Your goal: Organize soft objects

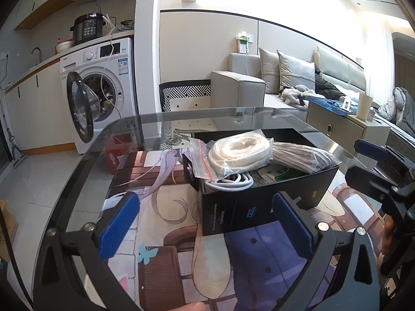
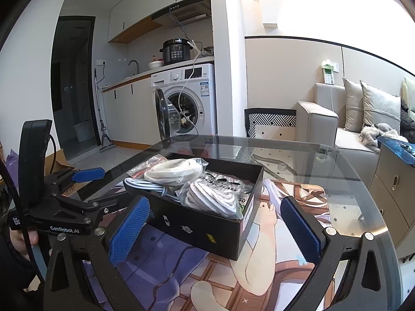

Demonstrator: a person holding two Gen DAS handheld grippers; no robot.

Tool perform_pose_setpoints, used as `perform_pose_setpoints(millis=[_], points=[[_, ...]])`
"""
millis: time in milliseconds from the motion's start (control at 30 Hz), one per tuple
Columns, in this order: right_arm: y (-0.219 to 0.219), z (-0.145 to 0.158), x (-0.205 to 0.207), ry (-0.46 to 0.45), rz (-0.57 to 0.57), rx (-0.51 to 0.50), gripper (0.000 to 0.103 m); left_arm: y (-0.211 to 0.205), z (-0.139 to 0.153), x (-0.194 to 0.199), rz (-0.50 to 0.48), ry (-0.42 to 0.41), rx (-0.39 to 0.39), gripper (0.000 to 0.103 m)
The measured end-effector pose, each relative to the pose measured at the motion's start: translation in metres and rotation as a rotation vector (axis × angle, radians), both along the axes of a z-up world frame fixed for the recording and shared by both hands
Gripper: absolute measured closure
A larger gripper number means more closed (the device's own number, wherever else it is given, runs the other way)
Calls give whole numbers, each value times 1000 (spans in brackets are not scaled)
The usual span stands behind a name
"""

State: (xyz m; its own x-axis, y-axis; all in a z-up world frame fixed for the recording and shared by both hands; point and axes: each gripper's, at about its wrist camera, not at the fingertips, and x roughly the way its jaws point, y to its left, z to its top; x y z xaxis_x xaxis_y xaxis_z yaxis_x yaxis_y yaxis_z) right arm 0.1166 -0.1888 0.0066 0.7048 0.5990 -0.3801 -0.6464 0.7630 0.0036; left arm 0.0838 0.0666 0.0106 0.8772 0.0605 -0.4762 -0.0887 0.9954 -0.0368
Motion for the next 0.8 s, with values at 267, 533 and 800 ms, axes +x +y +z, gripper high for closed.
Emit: perform_pose_setpoints(millis=[267,533,800], points=[[-3,0,-6,-30,-10,6,0,5,-2,3,11,10,-23,0],[-2,0,-8,-45,-11,1,0,4,-2,1,10,-2,-27,0],[-2,1,-10,-49,-5,0,0,2,-2,-1,9,-7,-17,0]])
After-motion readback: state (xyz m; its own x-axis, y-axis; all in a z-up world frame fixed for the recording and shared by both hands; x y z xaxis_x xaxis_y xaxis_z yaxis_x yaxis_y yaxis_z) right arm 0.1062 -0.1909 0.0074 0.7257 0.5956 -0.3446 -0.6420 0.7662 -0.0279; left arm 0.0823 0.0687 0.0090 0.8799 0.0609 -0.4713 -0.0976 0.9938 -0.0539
